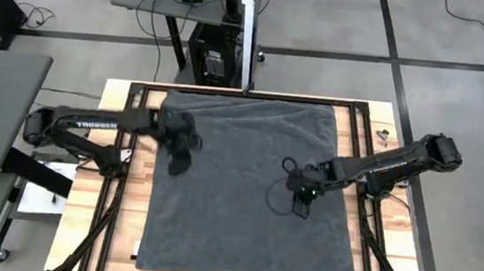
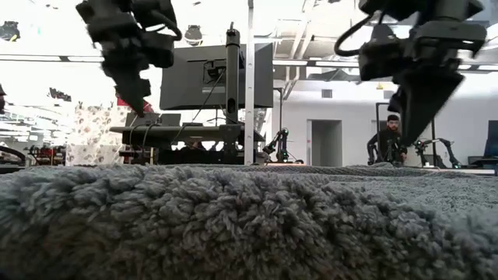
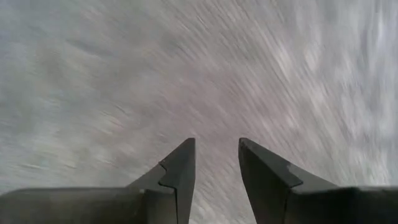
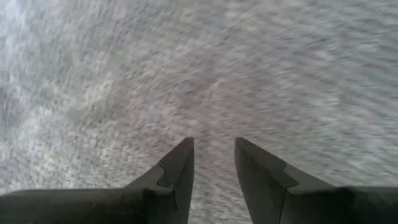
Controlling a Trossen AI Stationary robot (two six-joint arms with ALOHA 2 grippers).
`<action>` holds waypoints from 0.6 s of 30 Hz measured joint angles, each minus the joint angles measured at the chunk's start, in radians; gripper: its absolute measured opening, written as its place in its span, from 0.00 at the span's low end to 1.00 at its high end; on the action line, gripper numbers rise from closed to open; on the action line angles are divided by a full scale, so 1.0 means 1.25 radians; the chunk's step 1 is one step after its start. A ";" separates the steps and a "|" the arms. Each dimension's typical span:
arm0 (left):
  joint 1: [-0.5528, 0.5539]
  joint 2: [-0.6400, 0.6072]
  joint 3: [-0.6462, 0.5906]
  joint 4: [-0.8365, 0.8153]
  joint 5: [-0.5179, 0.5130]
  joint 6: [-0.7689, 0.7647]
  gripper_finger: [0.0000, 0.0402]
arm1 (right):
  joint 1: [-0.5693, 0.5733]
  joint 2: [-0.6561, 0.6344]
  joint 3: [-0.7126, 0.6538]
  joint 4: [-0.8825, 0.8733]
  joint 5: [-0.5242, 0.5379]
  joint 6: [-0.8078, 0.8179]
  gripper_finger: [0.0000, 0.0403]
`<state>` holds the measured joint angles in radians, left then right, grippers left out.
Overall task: Roll towel
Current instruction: Fold the black towel
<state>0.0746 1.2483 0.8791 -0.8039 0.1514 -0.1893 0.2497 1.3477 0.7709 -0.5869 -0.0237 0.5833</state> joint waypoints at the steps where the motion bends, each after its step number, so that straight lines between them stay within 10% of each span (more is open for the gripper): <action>1: -0.051 0.018 0.000 0.001 -0.022 -0.034 0.26 | 0.023 0.000 -0.015 0.025 0.003 0.017 0.27; 8: -0.327 0.194 0.000 0.021 -0.160 -0.329 0.26 | 0.169 0.009 -0.111 0.111 0.046 0.136 0.27; 18: -0.604 0.396 0.034 0.213 -0.119 -0.534 0.26 | 0.380 0.109 -0.114 0.298 0.043 0.282 0.27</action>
<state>-0.6799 1.7429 0.9222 -0.5377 0.0021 -0.8564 0.7252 1.4839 0.6287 -0.2138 0.0303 0.9359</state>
